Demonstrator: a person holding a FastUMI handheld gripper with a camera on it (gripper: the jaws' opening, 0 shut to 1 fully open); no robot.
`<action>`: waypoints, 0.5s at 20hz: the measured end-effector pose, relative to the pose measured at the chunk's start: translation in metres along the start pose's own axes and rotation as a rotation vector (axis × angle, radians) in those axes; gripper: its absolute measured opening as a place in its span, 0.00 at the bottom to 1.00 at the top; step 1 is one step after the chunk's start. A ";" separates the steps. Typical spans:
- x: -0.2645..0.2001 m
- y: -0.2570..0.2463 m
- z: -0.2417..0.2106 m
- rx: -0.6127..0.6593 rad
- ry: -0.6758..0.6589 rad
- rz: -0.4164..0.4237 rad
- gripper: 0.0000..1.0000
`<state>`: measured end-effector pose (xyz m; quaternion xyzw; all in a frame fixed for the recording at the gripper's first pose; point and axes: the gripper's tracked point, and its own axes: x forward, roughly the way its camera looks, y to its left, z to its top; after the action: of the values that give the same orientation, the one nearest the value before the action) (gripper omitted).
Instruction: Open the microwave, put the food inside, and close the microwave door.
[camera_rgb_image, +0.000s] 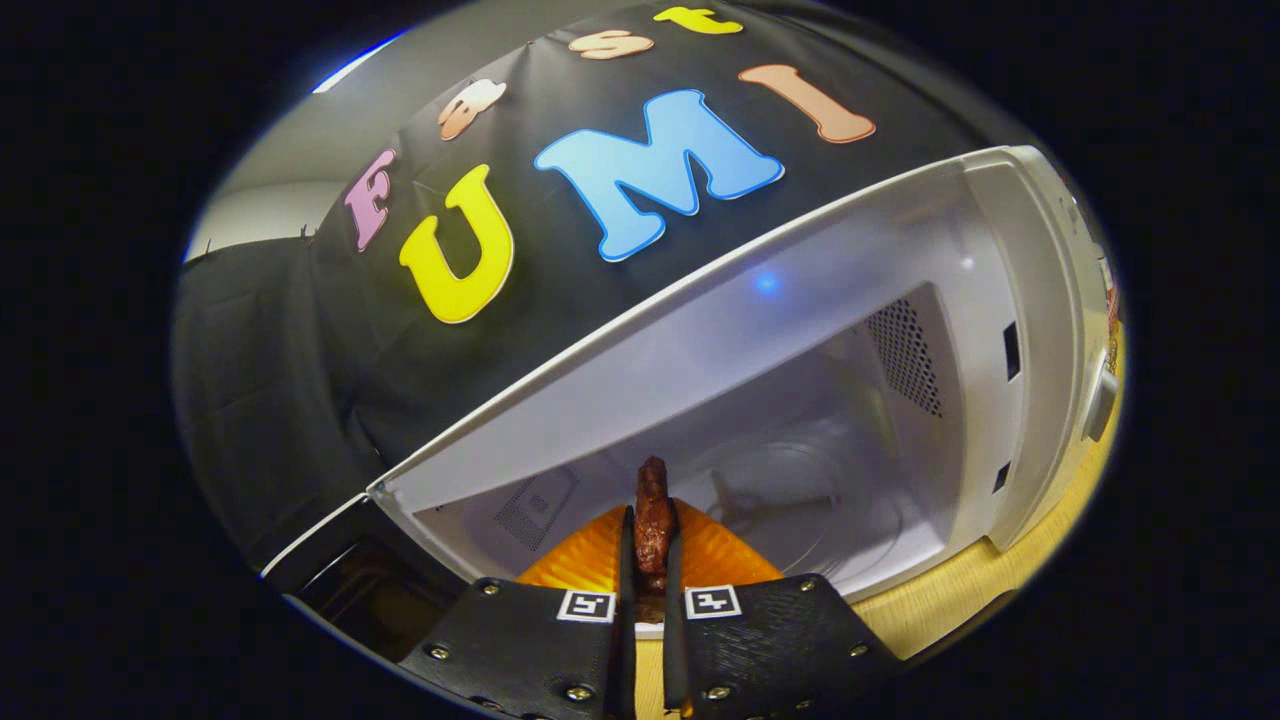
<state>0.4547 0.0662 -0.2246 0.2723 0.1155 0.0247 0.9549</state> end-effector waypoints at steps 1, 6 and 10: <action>0.006 -0.001 -0.002 -0.004 -0.002 -0.004 0.11; 0.024 -0.010 -0.002 -0.056 -0.056 -0.023 0.12; 0.023 -0.012 0.008 -0.191 -0.118 -0.030 0.20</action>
<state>0.4783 0.0541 -0.2295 0.1790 0.0605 0.0051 0.9820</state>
